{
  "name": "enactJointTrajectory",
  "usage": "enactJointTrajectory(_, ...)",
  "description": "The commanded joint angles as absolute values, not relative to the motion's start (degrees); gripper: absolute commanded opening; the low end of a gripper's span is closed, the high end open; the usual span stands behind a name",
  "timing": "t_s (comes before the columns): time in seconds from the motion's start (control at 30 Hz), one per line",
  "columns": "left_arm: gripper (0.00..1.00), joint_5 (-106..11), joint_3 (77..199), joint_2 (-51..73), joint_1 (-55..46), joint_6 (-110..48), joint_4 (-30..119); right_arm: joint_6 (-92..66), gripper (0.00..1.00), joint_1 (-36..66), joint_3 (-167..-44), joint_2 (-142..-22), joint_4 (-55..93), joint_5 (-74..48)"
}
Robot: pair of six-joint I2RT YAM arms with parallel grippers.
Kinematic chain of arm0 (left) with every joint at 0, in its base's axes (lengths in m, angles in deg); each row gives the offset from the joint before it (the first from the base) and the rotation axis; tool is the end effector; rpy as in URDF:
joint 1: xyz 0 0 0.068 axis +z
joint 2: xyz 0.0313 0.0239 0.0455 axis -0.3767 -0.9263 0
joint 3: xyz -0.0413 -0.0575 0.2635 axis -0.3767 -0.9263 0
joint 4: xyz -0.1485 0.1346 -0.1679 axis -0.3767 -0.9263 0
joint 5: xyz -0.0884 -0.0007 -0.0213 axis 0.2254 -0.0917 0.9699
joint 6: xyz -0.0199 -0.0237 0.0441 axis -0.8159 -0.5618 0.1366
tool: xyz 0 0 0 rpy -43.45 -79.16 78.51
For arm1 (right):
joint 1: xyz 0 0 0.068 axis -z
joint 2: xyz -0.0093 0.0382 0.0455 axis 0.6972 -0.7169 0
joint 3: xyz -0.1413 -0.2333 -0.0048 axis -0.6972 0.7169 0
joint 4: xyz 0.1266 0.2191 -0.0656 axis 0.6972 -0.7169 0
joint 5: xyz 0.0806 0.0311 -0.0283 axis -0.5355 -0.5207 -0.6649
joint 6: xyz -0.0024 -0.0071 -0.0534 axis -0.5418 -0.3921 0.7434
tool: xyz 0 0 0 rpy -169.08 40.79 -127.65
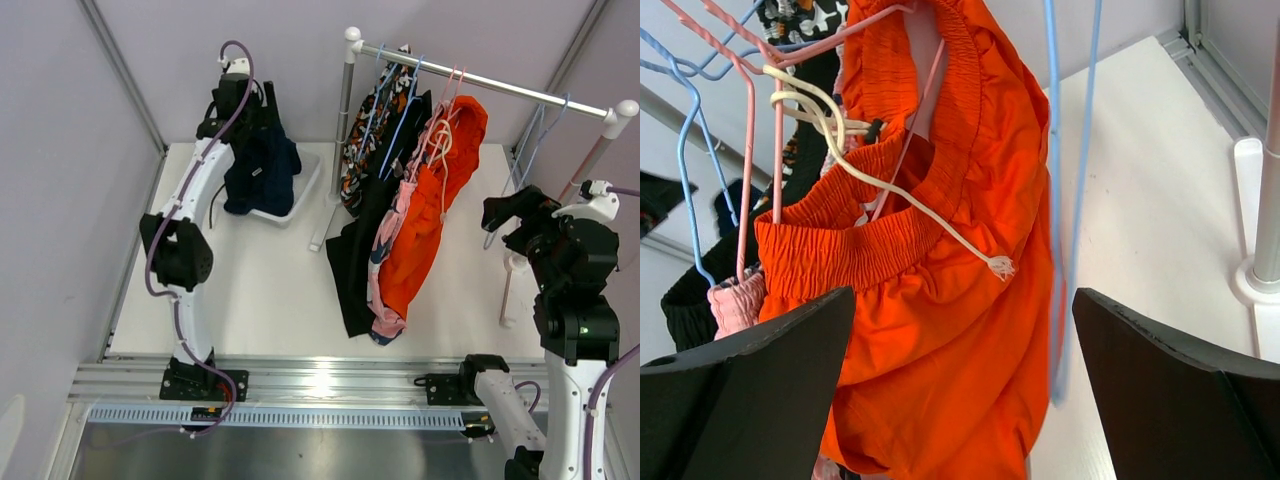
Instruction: Remove the shorts from the hanger
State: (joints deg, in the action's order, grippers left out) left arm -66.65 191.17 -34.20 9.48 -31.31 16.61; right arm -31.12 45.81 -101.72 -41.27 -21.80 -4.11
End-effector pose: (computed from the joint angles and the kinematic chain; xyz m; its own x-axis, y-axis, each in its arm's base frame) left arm 0.4848 -0.1021 0.3835 -0.3435 -0.1336 -0.9296 -0.0284 0.9909 -0.1319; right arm 0.1035 -0.0037 0.4451 -0.1300 0.4252 -0.8957 0.1186 0.9036 0.4117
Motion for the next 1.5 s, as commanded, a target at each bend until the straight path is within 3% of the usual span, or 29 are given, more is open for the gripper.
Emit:
enactJointTrajectory(0.0, 0.99, -71.9, 182.0, -20.4, 8.3, -32.9, 19.2, -30.5, 1.00, 45.8, -106.0, -42.3, -22.6, -4.8)
enactJointTrajectory(0.1, 0.99, -74.5, 174.4, -10.8, 6.1, -30.7, 22.0, -31.4, 0.99, 45.8, -110.6, -44.6, -21.2, -7.9)
enactJointTrajectory(0.27, 0.99, -71.1, 174.4, -3.5, 4.7, -32.4, 12.6, -35.0, 0.99, 45.8, -116.2, -50.7, -16.6, -14.2)
enactJointTrajectory(0.4, 0.99, -67.8, 166.7, 7.3, 4.4, -31.5, 10.5, -36.7, 0.97, 45.3, -117.3, -55.9, -11.7, -17.6)
enactJointTrajectory(0.73, 0.99, -62.1, 139.1, 28.1, 4.3, -28.6, 16.4, -33.4, 0.88, 38.1, -122.5, -71.8, -6.3, -11.3)
enactJointTrajectory(0.9, 0.99, -62.9, 129.9, 31.9, 4.3, -28.7, 20.1, -32.7, 0.88, 37.5, -126.4, -76.3, -4.9, -7.5)
enactJointTrajectory(1.27, 0.99, -62.6, 127.4, 31.7, 4.3, -29.3, 21.1, -31.4, 0.87, 34.1, -129.4, -78.9, -4.2, -2.4)
enactJointTrajectory(1.37, 0.99, -62.4, 127.1, 32.2, 4.3, -29.3, 21.2, -31.0, 0.84, 33.0, -127.9, -78.8, -2.2, 0.8)
enactJointTrajectory(1.47, 0.99, -62.3, 126.8, 32.3, 4.3, -29.5, 21.2, -30.1, 0.75, 32.3, -127.0, -79.1, -0.7, 3.6)
